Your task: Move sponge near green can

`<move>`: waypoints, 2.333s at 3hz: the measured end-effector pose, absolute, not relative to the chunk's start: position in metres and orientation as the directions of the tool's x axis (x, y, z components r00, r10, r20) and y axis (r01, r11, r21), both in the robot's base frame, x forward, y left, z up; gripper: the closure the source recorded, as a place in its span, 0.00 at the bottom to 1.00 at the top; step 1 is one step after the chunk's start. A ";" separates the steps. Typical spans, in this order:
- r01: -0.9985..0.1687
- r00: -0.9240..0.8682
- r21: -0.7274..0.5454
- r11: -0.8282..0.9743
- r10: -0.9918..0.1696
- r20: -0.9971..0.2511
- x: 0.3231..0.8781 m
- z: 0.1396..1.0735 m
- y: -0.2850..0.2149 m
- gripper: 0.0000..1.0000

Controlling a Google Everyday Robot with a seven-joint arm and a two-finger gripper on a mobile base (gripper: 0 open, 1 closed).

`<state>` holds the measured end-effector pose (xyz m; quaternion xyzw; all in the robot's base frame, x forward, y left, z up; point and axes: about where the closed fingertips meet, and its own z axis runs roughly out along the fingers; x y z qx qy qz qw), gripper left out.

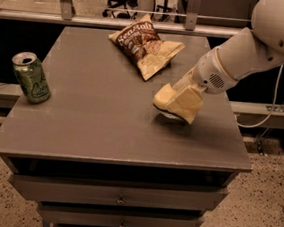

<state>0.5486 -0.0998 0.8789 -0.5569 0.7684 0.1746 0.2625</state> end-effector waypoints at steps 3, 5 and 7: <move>-0.952 -0.142 -0.102 0.287 -0.716 -0.683 0.594 0.915 -0.021 1.00; -0.970 -0.058 -0.114 0.213 -0.664 -0.745 0.631 0.912 0.080 1.00; -0.990 -0.001 -0.092 0.111 -0.643 -0.766 0.627 0.894 0.150 1.00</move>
Offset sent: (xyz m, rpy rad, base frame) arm 0.0299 0.0608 0.0230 0.0572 -0.0916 0.0243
